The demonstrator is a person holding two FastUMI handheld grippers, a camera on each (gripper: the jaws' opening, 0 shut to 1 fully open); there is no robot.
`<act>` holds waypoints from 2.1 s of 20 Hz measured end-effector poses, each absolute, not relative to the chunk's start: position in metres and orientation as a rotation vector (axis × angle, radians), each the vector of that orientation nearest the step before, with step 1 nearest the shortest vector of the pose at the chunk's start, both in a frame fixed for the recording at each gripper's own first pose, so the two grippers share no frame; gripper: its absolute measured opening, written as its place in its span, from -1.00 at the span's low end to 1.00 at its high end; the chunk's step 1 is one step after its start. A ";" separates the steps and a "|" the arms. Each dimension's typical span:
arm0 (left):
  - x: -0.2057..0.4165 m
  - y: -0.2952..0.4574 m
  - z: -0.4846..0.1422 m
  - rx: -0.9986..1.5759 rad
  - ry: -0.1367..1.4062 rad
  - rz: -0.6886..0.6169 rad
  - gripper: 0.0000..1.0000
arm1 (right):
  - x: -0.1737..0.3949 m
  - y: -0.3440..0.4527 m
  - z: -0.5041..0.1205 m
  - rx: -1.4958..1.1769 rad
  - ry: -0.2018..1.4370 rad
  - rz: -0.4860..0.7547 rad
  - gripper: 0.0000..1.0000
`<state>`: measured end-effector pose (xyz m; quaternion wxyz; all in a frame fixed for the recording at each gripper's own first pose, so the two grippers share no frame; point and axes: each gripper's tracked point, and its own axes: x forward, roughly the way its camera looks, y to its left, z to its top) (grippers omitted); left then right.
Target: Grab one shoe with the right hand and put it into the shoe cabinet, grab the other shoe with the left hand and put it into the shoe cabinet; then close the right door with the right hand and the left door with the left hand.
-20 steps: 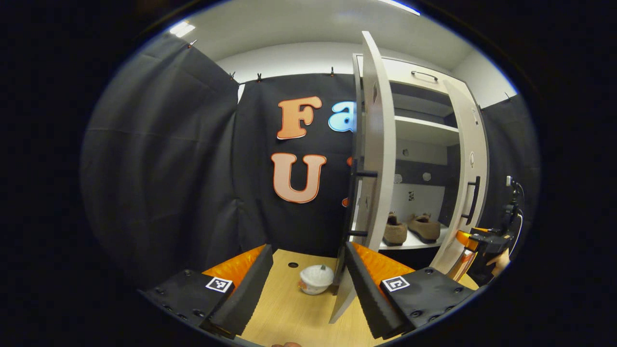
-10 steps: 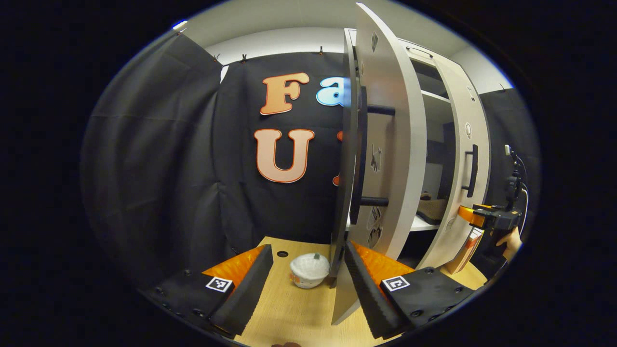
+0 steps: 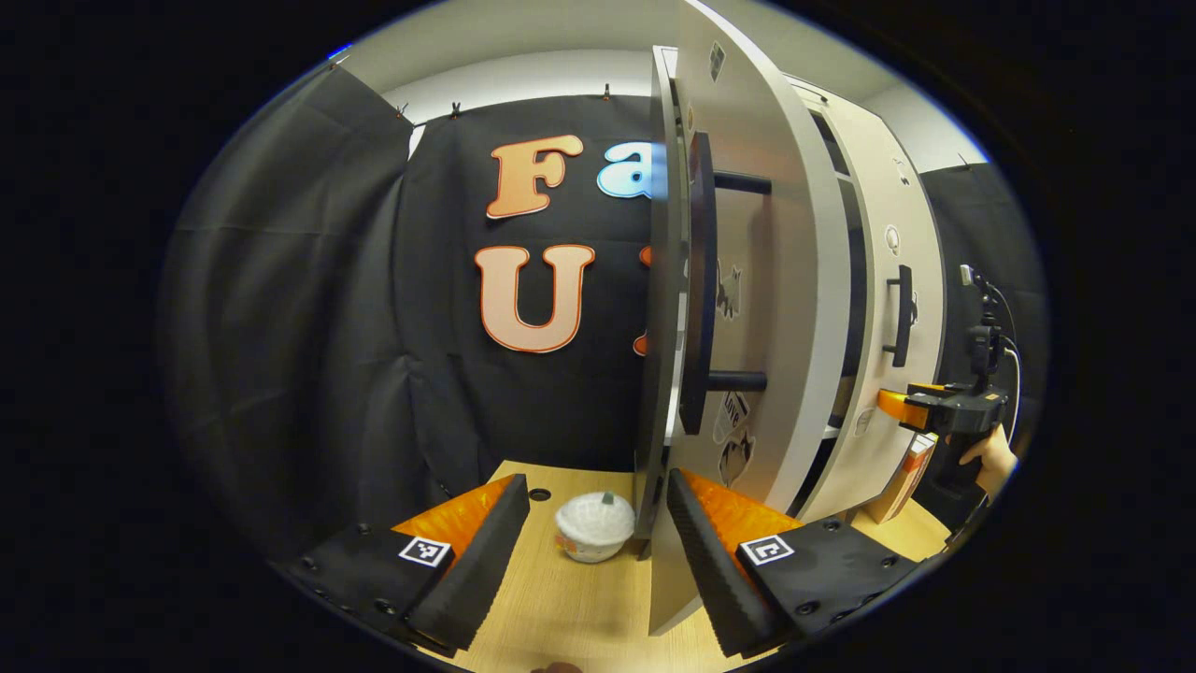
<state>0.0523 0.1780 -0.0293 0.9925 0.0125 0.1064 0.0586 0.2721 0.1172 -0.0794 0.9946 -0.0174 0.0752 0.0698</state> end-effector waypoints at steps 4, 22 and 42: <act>0.055 0.172 -0.030 0.023 0.213 0.087 0.92 | 0.263 0.112 -0.069 -0.021 0.135 0.126 0.82; 0.092 0.059 -0.045 0.012 0.216 -0.114 0.91 | 0.196 0.042 -0.013 -0.031 0.033 0.088 0.82; 0.199 -0.010 -0.074 0.022 0.213 -0.094 0.94 | 0.186 -0.020 -0.013 -0.003 0.026 -0.012 0.82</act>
